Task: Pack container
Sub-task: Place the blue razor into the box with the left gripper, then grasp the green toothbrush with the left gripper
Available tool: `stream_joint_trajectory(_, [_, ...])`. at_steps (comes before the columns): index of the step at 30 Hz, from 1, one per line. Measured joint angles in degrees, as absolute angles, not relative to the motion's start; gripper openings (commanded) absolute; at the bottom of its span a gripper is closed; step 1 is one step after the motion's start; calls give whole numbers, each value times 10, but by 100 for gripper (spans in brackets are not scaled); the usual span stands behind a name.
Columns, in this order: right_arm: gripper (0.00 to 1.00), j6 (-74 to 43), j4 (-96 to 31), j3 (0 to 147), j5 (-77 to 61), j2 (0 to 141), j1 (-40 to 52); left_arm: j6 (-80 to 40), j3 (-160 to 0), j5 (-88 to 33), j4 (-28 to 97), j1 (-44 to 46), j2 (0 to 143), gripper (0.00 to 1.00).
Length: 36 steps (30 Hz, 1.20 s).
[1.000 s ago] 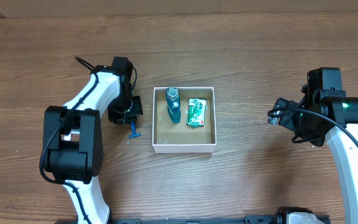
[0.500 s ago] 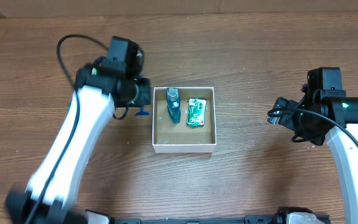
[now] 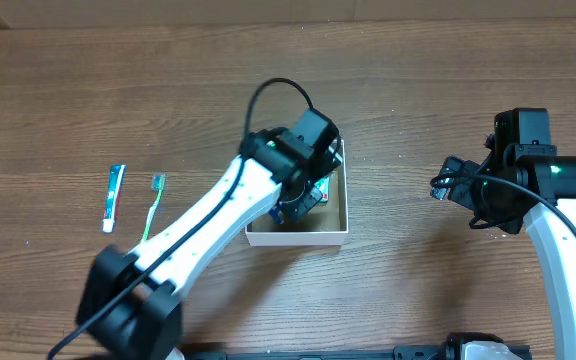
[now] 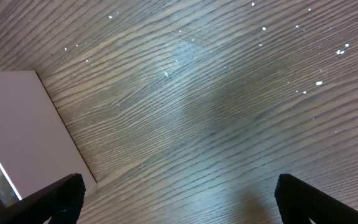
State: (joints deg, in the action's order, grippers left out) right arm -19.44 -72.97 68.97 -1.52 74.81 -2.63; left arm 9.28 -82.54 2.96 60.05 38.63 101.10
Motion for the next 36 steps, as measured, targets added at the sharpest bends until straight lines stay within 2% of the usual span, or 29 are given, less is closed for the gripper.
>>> stream_joint_trajectory(2, [100, -194, -729, 690, -15, 748, -26, 96, -824, 39, 597, 386, 1039, 8])
stream_joint_trajectory(4, [100, -194, -730, 690, -15, 748, -26, 97, -824, 49, 595, 386, 1059, 36])
stream_joint_trajectory(6, [100, -194, -730, 690, -15, 748, -26, 102, -823, 57, 597, 386, 1068, 53])
stream_joint_trajectory(10, [100, -194, -729, 690, -15, 748, -26, 100, -829, 68, 632, 389, 1069, 72])
stream_joint_trajectory(12, [100, -194, -729, 690, -15, 748, -26, 91, -843, 77, 661, 394, 1067, 75])
stream_joint_trajectory(13, [100, -194, -729, 690, -15, 748, -26, 83, -860, 83, 682, 399, 1061, 100])
stream_joint_trajectory(17, [100, -194, -730, 690, -15, 748, -26, 33, -919, 102, 727, 412, 982, 100])
stream_joint_trajectory(20, [100, -194, -730, 690, -15, 748, -26, -18, -932, 110, 752, 388, 909, 100])
stream_joint_trajectory(22, [100, -194, -730, 690, -15, 748, -26, -77, -938, 115, 780, 324, 856, 100])
stream_joint_trajectory(25, [100, -194, -730, 690, -15, 748, -26, -99, -936, 93, 791, 213, 834, 100])
stream_joint_trajectory(29, [100, -194, -729, 689, -15, 748, -26, -105, -869, 40, 740, 23, 833, 100])
stream_joint_trajectory(36, [100, -194, -730, 689, -15, 748, -26, -85, -673, -12, 620, -95, 854, 100])
